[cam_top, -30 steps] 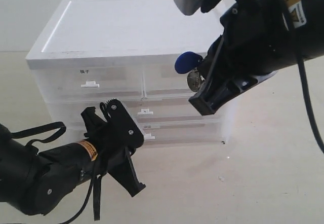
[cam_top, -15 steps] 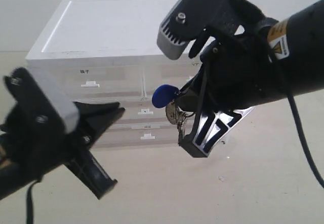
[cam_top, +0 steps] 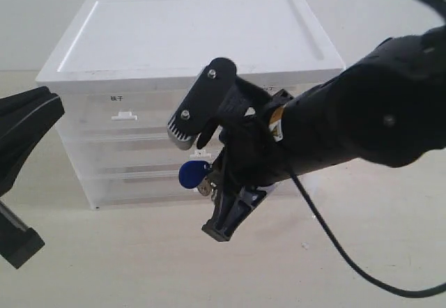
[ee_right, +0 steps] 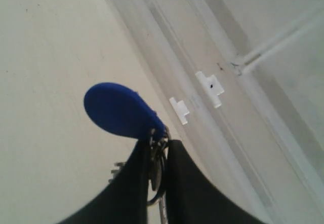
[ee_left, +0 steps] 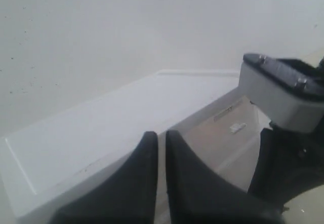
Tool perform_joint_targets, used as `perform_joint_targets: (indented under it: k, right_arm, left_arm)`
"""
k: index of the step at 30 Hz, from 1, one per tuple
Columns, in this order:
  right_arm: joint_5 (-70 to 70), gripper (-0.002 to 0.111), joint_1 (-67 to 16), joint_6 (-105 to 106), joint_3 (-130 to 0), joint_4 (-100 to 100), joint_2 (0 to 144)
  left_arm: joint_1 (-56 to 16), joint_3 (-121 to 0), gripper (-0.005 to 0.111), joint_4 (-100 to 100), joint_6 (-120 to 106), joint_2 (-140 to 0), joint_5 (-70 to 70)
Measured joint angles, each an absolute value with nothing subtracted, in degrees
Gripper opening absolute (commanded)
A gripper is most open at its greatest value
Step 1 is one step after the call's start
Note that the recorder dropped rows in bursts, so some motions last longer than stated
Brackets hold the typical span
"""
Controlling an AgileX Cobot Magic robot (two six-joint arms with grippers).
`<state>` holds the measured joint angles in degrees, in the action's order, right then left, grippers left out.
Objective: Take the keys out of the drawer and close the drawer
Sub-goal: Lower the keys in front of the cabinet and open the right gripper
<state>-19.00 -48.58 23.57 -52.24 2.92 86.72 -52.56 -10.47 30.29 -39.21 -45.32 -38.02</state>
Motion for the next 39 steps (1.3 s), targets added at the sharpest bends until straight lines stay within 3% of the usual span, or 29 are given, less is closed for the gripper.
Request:
perform_joint_targets:
  k: [9, 17, 19, 23, 25, 33, 35, 39]
  right_arm:
    - [-6.6, 0.0, -48.6, 24.8, -52.4, 3.1, 96.7]
    - [-4.1, 0.001, -48.6, 25.2, -52.4, 3.2, 99.6]
    - [-3.3, 0.007, -48.6, 25.3, -52.4, 3.2, 99.7]
    - [-1.5, 0.036, -48.6, 25.4, -52.4, 3.2, 99.7]
    - [-1.0, 0.044, -48.6, 25.4, -52.4, 3.2, 99.7]
    - [-1.6, 0.039, -48.6, 25.0, -52.5, 3.2, 99.2]
    - [-3.5, 0.029, -48.6, 24.8, -52.5, 3.2, 97.6]
    - [-7.9, -0.001, -48.6, 24.8, -52.5, 3.2, 91.2]
  left_arm:
    - [-52.6, -9.9, 0.004, 30.6, -38.8, -45.0, -39.6]
    - [-52.6, -9.9, 0.004, 30.6, -38.7, -45.0, -39.6]
    - [-52.6, -9.9, 0.004, 30.7, -38.7, -45.0, -39.6]
    - [-52.6, -9.6, 0.004, 30.7, -38.6, -45.0, -39.6]
    - [-52.6, -9.6, 0.004, 30.7, -38.6, -45.0, -39.6]
    - [-52.6, -9.6, 0.004, 30.7, -38.3, -45.0, -39.6]
    - [-52.6, -9.6, 0.004, 30.7, -38.3, -45.0, -39.6]
    - [-52.6, -9.6, 0.004, 30.7, -38.3, -45.0, -39.6]
